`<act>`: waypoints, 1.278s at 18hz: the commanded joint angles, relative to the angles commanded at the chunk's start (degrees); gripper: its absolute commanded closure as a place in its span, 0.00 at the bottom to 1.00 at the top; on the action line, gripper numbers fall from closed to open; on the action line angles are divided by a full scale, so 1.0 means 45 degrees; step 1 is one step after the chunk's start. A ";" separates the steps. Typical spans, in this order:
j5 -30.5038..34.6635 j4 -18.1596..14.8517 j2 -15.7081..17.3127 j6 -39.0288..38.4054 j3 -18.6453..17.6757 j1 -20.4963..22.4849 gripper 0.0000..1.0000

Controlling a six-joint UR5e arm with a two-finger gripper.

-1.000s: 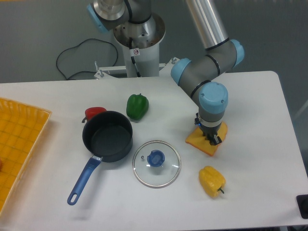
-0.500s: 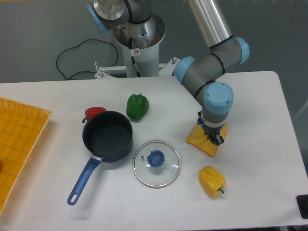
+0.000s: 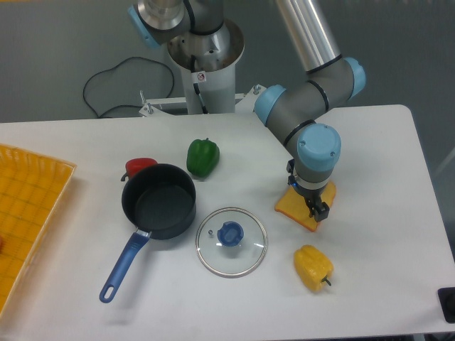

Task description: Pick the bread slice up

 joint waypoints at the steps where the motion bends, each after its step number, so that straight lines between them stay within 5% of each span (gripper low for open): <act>1: 0.0000 0.0157 -0.0020 0.0000 -0.0078 0.0000 0.00; 17: 0.0020 0.0704 -0.0235 -0.0117 -0.0294 0.0000 0.00; 23: 0.0020 0.0686 -0.0274 -0.0410 -0.0274 0.0000 0.22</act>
